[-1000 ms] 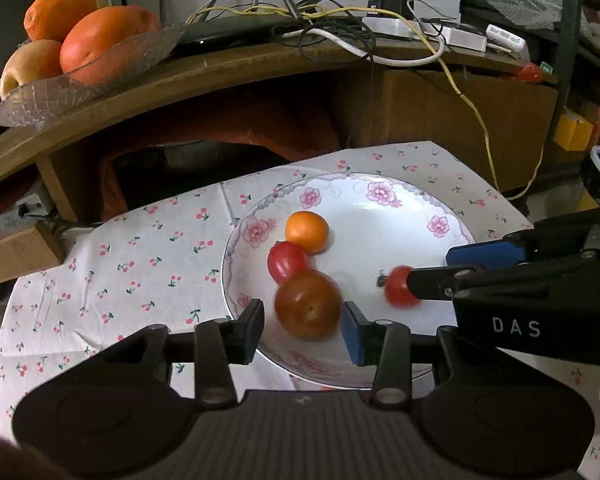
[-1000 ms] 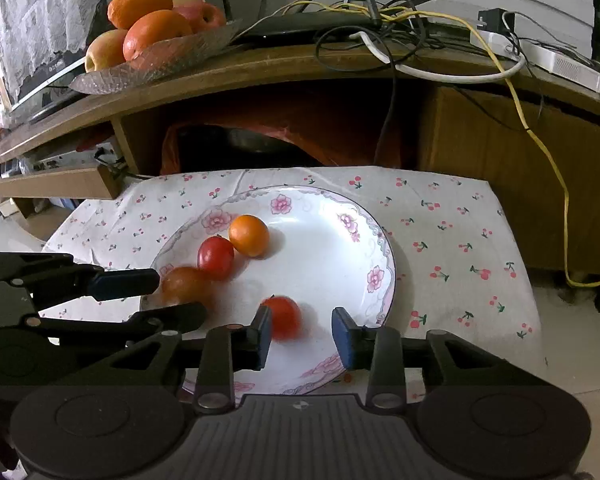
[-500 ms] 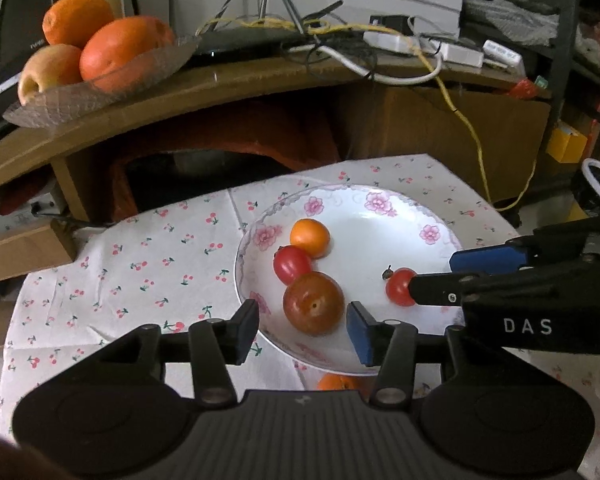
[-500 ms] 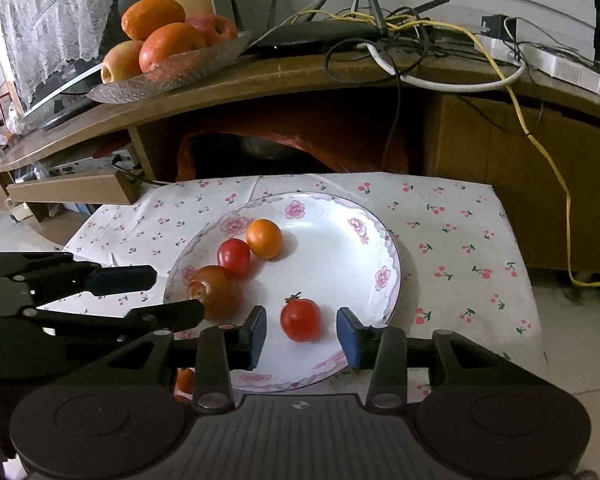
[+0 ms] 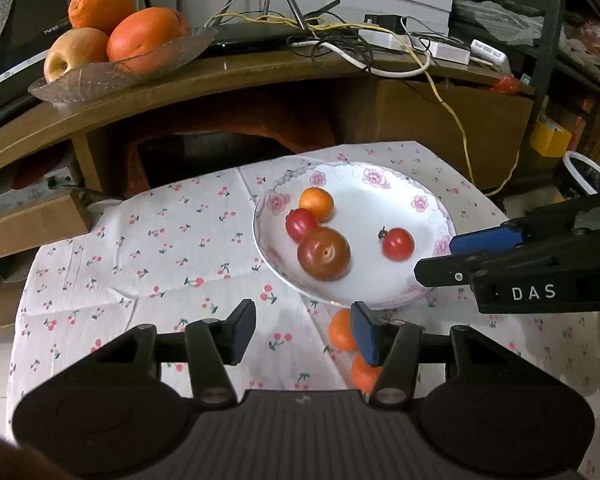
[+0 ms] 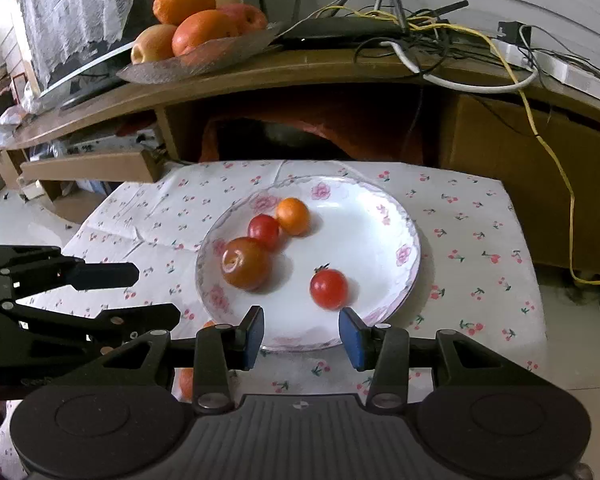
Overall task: Organize fruits
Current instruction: 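Grasp a brown kiwi with the left tool while the right tool grasps the other kiwi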
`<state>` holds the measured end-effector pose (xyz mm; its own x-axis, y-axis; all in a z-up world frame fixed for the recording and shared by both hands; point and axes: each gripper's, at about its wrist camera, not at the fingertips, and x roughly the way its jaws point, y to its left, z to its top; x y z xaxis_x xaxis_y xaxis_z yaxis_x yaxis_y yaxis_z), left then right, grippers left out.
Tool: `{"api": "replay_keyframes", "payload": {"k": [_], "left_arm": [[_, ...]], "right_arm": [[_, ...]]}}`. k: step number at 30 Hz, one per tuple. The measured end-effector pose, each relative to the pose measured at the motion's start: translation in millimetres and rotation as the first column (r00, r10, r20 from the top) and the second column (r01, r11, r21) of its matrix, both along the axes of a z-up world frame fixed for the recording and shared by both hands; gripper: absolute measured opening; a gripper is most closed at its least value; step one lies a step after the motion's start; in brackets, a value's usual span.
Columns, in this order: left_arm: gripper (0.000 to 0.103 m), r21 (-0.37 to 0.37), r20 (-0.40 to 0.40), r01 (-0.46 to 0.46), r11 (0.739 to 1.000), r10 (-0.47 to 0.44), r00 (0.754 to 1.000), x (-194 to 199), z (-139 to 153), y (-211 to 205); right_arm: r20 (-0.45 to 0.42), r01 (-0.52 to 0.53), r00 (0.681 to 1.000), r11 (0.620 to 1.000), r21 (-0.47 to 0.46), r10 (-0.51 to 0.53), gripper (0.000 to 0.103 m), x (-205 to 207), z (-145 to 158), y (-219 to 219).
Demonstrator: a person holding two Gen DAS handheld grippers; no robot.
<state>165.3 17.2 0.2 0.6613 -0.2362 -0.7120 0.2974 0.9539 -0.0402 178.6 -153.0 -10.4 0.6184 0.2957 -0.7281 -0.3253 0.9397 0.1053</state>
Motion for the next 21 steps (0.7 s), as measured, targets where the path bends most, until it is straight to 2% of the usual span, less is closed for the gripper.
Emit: {"api": "replay_keyframes", "payload": {"k": [8,21], "left_arm": [[0.058,0.006,-0.035,0.026,1.0,-0.025,0.999,-11,-8,10],[0.058,0.038,-0.054,0.204,0.978,-0.202,0.978,-31,-12,6]], "right_arm": [[-0.03,-0.05,0.998,0.998,-0.037,0.049,0.044,-14,-8,9],[-0.092,-0.208,0.974,0.978,-0.025,0.205,0.047,-34,-20,15]]}}
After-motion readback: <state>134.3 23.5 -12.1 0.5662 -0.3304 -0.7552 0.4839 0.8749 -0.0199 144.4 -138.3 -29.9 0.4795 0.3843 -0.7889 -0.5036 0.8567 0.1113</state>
